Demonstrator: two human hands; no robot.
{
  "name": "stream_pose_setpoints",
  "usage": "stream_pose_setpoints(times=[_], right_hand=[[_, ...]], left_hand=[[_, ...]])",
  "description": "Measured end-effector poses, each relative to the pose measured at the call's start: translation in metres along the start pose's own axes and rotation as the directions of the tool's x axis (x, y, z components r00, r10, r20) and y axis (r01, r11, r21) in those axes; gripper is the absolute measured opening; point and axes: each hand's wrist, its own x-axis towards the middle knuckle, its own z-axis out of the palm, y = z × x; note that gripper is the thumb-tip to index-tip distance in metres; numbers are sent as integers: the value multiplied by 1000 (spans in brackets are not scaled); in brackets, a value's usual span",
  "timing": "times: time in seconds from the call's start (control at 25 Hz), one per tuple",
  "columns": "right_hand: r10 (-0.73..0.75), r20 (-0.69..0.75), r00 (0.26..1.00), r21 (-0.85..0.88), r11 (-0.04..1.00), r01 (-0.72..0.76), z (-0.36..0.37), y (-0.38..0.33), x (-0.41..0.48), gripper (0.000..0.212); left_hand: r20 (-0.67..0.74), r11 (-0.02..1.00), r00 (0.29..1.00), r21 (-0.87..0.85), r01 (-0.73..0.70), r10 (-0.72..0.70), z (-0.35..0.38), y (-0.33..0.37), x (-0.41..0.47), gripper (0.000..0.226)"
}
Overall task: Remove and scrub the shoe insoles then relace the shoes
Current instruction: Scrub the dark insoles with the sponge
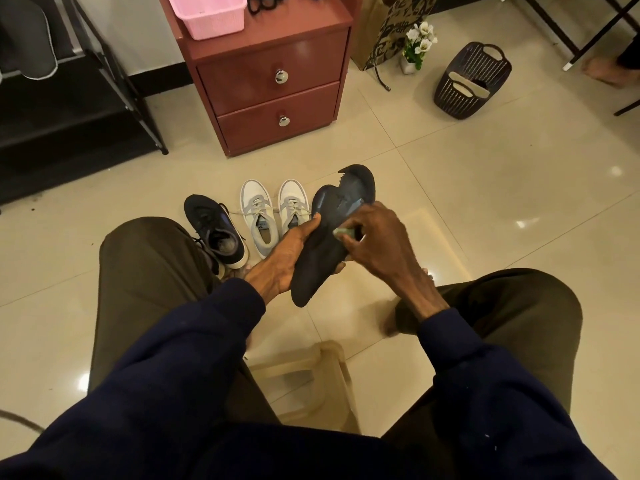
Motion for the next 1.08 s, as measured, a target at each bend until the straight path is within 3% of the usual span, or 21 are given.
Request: stream_pose_setpoints(times=[0.08,0.12,0.24,0.32,0.44,0.52,0.68,0.88,1.04,1.08], right_hand=[[117,-137,984,-72,989,-128,-5,14,2,17],[112,-142,984,-54,991,-120,-4,13,0,17],[-100,116,988,132,988,85,8,-11,-6,8],[-140,219,966,154,982,108,7,-16,-6,8],[15,-49,999,-72,997,-18,-3,7,1,12],[71,-108,992,-65,995,-79,-4,12,0,14],[-105,204,973,119,990,82,5,-8,-7,10],[94,-89,992,-79,992,-101,-7,15,1,14],[-99,242,965,146,987,65,2,-5,-6,8],[-85,247,965,131,990,54,0,-4,-4,9]], left_hand=[[-3,1000,1000,12,11,-11,1,-1,-2,43],[-23,1000,1000,11,6,-6,1,0,-2,41],[-66,999,997,25,-46,47,-3,-2,2,44],[-71,997,995,38,-70,73,-5,-1,4,43],[-32,999,999,-13,-42,41,-2,1,1,37],[-48,999,998,-4,-44,44,1,2,-1,35],[-104,993,988,-31,-116,112,-5,-1,6,45],[-68,998,997,-45,-41,38,-2,2,2,49],[-143,992,982,19,-124,126,-8,-1,8,48],[-130,993,985,6,-115,115,-7,0,7,50]])
